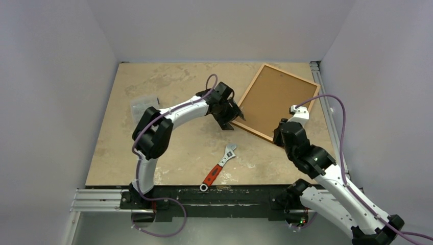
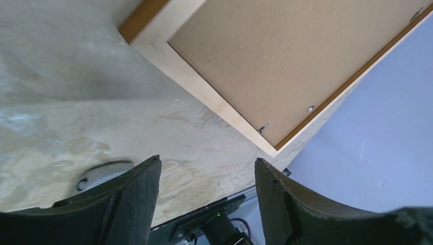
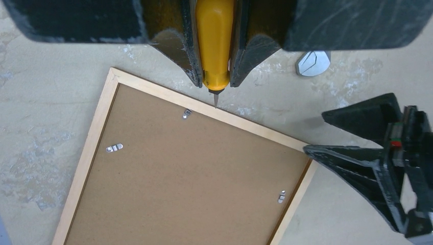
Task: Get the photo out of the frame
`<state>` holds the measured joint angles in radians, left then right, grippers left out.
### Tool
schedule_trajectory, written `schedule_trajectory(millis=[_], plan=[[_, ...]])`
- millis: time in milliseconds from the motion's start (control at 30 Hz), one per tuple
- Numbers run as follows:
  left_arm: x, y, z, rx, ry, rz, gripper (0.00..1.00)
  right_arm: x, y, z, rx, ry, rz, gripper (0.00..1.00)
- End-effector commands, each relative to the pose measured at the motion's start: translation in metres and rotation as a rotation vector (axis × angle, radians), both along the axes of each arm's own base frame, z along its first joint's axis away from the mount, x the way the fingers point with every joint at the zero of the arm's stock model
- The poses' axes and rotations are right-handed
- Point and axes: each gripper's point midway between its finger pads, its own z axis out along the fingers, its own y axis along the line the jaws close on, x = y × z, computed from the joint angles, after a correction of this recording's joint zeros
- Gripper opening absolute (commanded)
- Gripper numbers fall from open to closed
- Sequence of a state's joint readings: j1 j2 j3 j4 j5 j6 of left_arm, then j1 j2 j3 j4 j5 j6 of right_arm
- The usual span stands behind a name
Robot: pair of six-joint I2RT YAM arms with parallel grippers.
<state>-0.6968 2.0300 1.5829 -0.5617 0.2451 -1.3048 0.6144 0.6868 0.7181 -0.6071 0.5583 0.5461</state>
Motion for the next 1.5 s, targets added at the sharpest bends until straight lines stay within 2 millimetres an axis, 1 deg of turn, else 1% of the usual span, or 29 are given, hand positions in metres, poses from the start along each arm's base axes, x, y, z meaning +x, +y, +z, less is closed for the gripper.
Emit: schedule_trajectory(millis=[0,133,267,400,467,567,667,767,867,900,967,1000,1100,1167,1267,1400,1467], plan=[[-0.002,-0.040,0.006,-0.086,0.059,0.081,0.64,0.004,0.000,0.007,0.017,-0.032,-0.012,0.00],[-0.006,-0.057,-0.003,-0.101,0.104,0.137,0.58,0.002,-0.002,0.008,0.016,-0.041,-0.019,0.00],[-0.004,-0.067,-0.019,-0.088,0.112,0.194,0.55,0.003,-0.002,0.008,0.019,-0.043,-0.019,0.00],[-0.001,-0.072,-0.040,-0.078,0.141,0.240,0.55,0.004,-0.002,0.011,0.017,-0.043,-0.018,0.00],[0.002,-0.075,-0.048,-0.076,0.140,0.240,0.58,0.002,-0.002,0.011,0.020,-0.041,-0.017,0.00],[0.004,-0.074,-0.058,-0.043,0.132,0.259,0.61,0.001,-0.003,0.009,0.025,-0.044,-0.017,0.00],[0.005,-0.073,-0.067,-0.030,0.144,0.279,0.61,0.000,-0.002,0.009,0.026,-0.044,-0.013,0.00],[0.004,-0.073,-0.074,0.000,0.145,0.284,0.56,0.000,-0.001,0.007,0.029,-0.038,-0.007,0.00],[0.001,-0.069,-0.079,0.036,0.139,0.288,0.44,0.001,-0.001,0.010,0.025,-0.042,-0.007,0.00],[0.002,-0.068,-0.081,0.047,0.129,0.285,0.39,0.001,-0.002,0.010,0.023,-0.042,-0.007,0.00],[0.004,-0.063,-0.085,0.077,0.108,0.278,0.31,0.000,-0.001,0.011,0.022,-0.042,-0.005,0.00],[0.005,-0.061,-0.086,0.094,0.096,0.270,0.30,0.000,-0.001,0.011,0.024,-0.043,-0.002,0.00],[0.008,-0.058,-0.090,0.113,0.063,0.228,0.21,0.000,0.000,0.010,0.024,-0.039,0.002,0.00],[0.011,-0.055,-0.090,0.122,0.037,0.196,0.18,0.001,0.001,0.009,0.023,-0.037,0.006,0.00],[0.015,-0.048,-0.087,0.134,0.006,0.142,0.12,0.001,0.002,0.007,0.020,-0.030,0.010,0.00],[0.021,-0.039,-0.075,0.132,-0.063,0.052,0.00,0.002,0.004,0.005,0.015,-0.024,0.021,0.00],[0.030,-0.032,-0.064,0.134,-0.123,-0.004,0.00,0.002,0.006,0.004,0.014,-0.019,0.028,0.00]])
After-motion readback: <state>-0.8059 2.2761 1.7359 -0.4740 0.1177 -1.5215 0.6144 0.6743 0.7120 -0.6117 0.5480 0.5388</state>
